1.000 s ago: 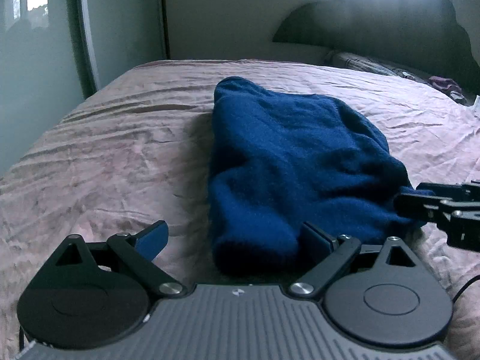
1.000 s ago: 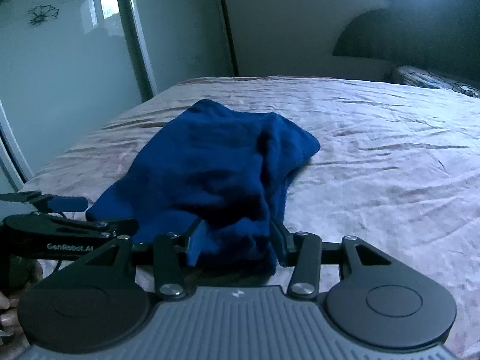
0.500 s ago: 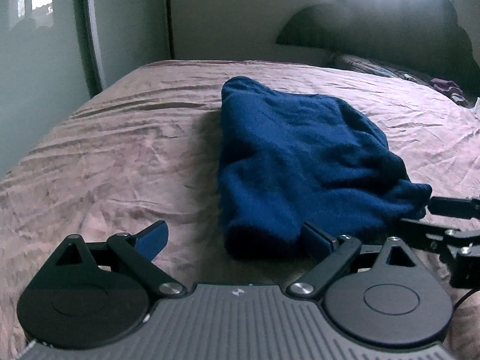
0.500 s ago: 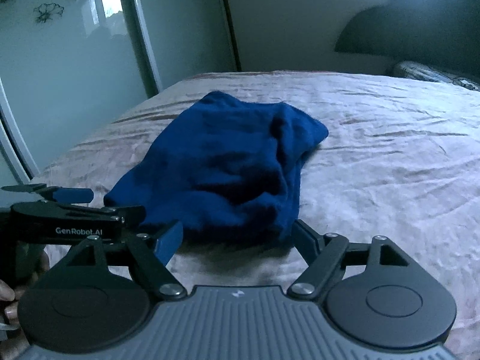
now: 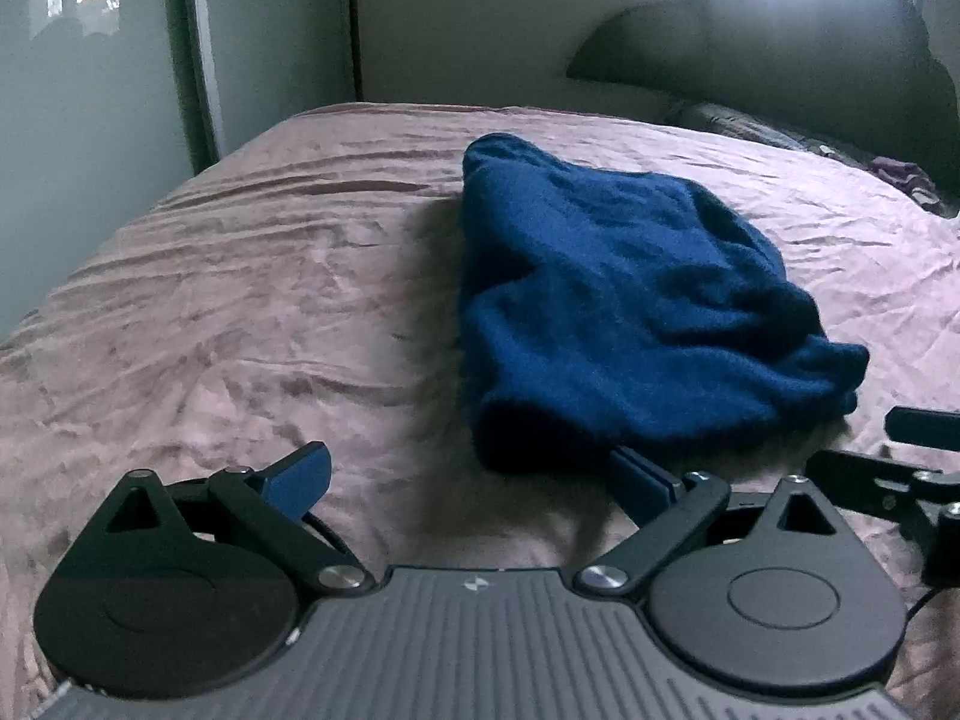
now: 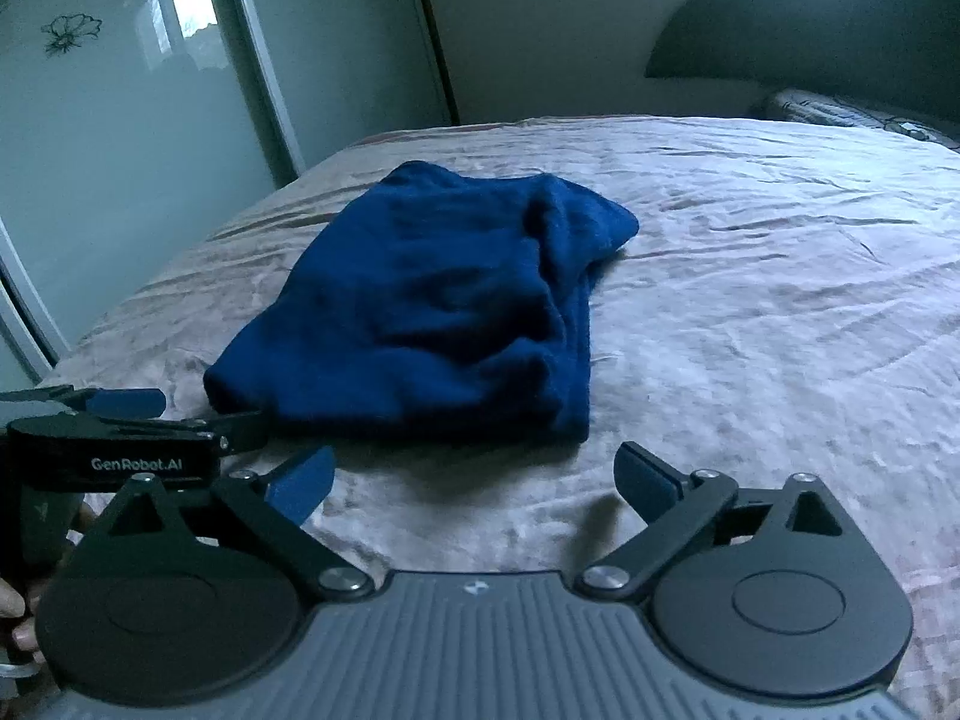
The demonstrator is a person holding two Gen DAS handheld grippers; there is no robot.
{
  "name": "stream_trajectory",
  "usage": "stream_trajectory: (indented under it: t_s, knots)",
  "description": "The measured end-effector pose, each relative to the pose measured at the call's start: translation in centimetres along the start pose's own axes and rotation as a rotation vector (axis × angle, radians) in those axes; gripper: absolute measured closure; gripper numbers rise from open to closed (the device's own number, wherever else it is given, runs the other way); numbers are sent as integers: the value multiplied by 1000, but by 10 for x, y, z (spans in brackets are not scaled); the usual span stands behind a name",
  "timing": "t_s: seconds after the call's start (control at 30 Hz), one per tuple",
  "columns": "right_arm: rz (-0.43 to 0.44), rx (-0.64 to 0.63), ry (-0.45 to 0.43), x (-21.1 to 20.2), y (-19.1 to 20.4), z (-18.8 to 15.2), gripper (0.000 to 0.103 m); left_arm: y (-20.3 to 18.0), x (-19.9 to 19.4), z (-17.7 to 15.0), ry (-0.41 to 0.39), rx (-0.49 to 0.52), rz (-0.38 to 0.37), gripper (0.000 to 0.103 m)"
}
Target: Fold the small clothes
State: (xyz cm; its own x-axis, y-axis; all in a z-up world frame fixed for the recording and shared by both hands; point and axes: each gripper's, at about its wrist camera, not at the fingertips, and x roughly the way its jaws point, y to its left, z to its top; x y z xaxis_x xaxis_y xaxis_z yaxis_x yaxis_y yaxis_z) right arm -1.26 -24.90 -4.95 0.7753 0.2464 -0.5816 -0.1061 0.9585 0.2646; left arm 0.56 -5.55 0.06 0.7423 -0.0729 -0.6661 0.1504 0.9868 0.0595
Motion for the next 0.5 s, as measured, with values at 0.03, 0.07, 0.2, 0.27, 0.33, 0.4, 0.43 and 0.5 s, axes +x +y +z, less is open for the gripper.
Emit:
stream_trajectory:
  t_s: [0.03,0.07,0.2,0.27,0.33,0.4,0.43,0.5]
  knots:
    - [-6,0,3,0,1,0,2,0,0,-1,0,3,6,3]
    - [-14,0,5,0,2,0,1,1,0,-2,1,4,9,3]
    - [-50,-5,6,1,5,-1,0,6,0,-5,-1,-20,5,3]
    - [-60,4,3,0,5,-2,0,7,-1,-7,-3,-26,6,2]
    - [-74,13,-1,0,5,-2,0,7,-2,-8,-8,-27,9,2]
    - [-82,16,-4,-1,4,-2,0,7,-1,-8,-4,-29,9,1]
    - [-88,17,-6,-1,4,-2,0,7,-1,-8,-2,-31,7,1]
    - [-94,21,-5,-1,3,-2,0,8,-2,-7,5,-38,6,1]
